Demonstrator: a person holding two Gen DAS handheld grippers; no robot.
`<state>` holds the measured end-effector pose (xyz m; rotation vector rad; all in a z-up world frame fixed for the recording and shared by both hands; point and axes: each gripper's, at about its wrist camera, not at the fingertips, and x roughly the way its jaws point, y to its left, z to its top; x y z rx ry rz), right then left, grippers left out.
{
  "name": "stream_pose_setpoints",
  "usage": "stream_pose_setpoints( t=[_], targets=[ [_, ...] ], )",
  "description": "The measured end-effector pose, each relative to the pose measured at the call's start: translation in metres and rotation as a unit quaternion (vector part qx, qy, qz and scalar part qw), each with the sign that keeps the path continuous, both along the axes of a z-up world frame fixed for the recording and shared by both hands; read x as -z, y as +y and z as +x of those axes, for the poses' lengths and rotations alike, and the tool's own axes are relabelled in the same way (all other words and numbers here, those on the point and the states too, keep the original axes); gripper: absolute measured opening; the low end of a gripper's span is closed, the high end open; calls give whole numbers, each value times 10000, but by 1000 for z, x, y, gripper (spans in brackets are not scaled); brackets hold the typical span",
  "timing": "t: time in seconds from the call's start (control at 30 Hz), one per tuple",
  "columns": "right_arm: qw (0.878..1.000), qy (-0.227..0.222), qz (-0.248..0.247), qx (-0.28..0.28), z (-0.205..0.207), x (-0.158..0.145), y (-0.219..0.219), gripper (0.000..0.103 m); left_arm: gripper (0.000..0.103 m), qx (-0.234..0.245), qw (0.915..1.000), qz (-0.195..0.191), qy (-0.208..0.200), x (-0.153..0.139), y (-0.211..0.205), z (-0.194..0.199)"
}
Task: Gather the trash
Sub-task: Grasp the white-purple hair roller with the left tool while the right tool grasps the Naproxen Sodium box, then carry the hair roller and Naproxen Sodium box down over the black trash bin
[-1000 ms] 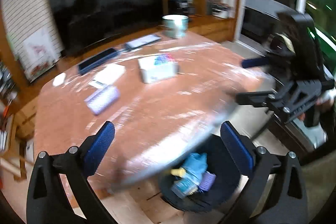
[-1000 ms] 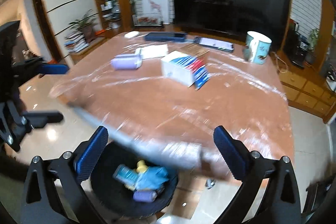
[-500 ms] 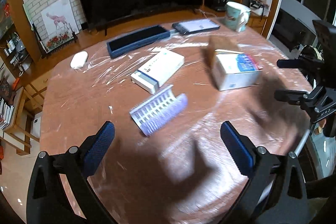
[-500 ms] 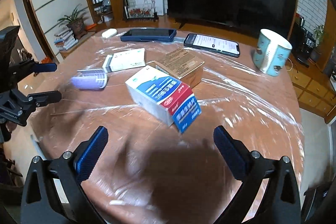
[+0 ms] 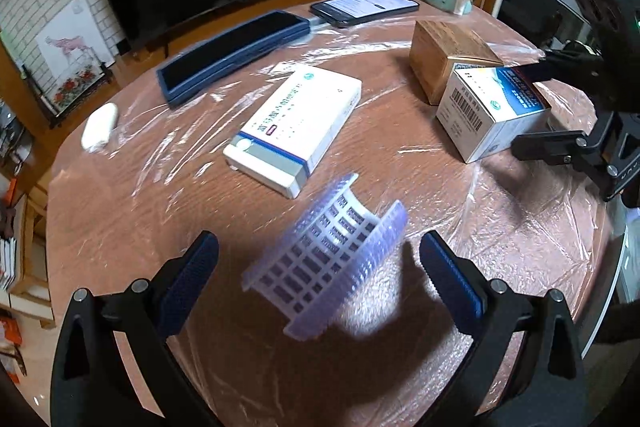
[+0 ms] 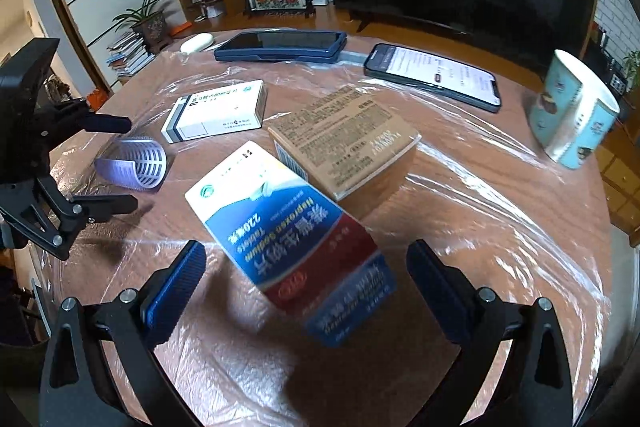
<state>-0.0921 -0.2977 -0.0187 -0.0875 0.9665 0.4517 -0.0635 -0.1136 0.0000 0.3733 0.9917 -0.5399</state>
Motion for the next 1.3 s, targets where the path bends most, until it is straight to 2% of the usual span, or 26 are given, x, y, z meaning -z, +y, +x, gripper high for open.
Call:
stream_pose_setpoints(
  t=[0.07,0.23,0.33,0.37,0.4,0.47,0.7,0.83,1.03,1.3],
  targets=[
    [9999,69,82,-74,2,1,2,98,97,69,10000,-2,5,1,-2,1],
    [9995,156,188,-219,-1,2,7,87,75,163,9998,24,57,5,-5,3],
    [9990,243,265,-272,-4,4,9,74,71,145,9998,-55,98,4,-5,3],
    [9990,224,274,-262,-5,3,10,67,71,156,9998,-73,101,4,-5,3],
    [9988,248,320,-265,-6,4,10,55,70,162,9998,-81,100,4,-5,2],
    [9979,342,487,-251,-8,3,8,49,68,160,9998,-89,78,3,-6,-1],
    [9953,244,931,-43,-29,-11,0,46,56,-200,9985,-487,138,-6,-1,-10],
    [9930,231,1155,62,-38,-16,-4,45,49,-253,9977,-602,186,-7,-3,-21],
    [9902,202,1366,199,-53,-21,-9,45,46,-333,9967,-716,204,-11,-4,-34],
    [9906,67,1358,161,-80,-33,-9,45,46,-470,9952,-848,140,-22,-3,-53]
  ],
)
